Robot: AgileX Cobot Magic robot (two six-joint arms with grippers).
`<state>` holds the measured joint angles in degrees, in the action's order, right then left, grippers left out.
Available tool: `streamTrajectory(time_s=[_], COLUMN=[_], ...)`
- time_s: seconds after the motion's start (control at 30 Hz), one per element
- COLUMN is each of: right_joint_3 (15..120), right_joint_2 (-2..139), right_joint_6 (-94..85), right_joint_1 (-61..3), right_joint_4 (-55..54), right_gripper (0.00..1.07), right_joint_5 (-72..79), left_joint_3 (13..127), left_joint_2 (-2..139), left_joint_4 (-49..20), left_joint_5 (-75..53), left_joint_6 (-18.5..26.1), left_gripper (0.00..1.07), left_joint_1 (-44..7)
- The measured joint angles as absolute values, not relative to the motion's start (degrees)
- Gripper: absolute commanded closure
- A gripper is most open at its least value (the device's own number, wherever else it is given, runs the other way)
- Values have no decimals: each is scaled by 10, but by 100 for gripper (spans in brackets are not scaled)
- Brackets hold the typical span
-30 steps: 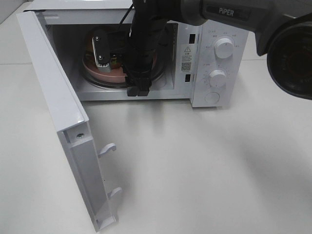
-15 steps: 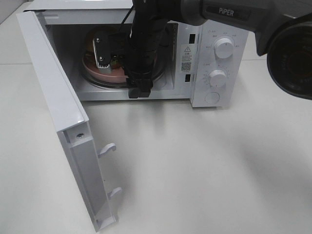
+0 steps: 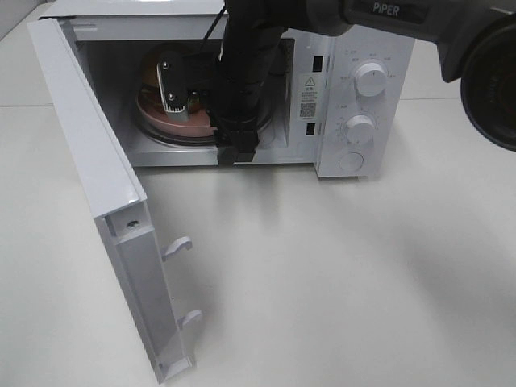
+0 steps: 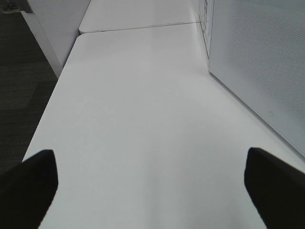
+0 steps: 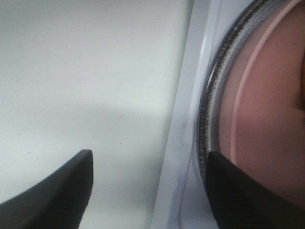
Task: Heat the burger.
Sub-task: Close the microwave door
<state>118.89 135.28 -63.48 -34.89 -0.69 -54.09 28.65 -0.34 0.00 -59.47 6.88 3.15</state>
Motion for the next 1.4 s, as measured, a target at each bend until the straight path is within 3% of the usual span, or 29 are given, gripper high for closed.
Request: streamTrajectory(time_s=[0.47, 1.03, 1.13, 1.27, 1.4], right_joint_3=[1115, 952, 920, 851, 806], right_joint_2=[1303, 1176, 1153, 1104, 1064], right_joint_6=[-634, -606, -593, -556, -535], right_joint_1=[-349, -364, -366, -366, -367], right_joint_4=[-7, -6, -6, -6, -6], right_gripper=[40, 40, 37, 23, 21], right_joint_5=[-531, -504, -502, -464, -434], left_joint_3=[286, 286, 286, 286, 286], left_joint_2=[-3, -3, -3, -3, -3], left_joint_4=[0, 0, 0, 0, 0], left_joint_5=[-595, -595, -595, -595, -595], left_joint_6=[69, 69, 69, 69, 69], left_gripper=[6, 6, 6, 6, 6], left_joint_1=[32, 32, 32, 32, 32])
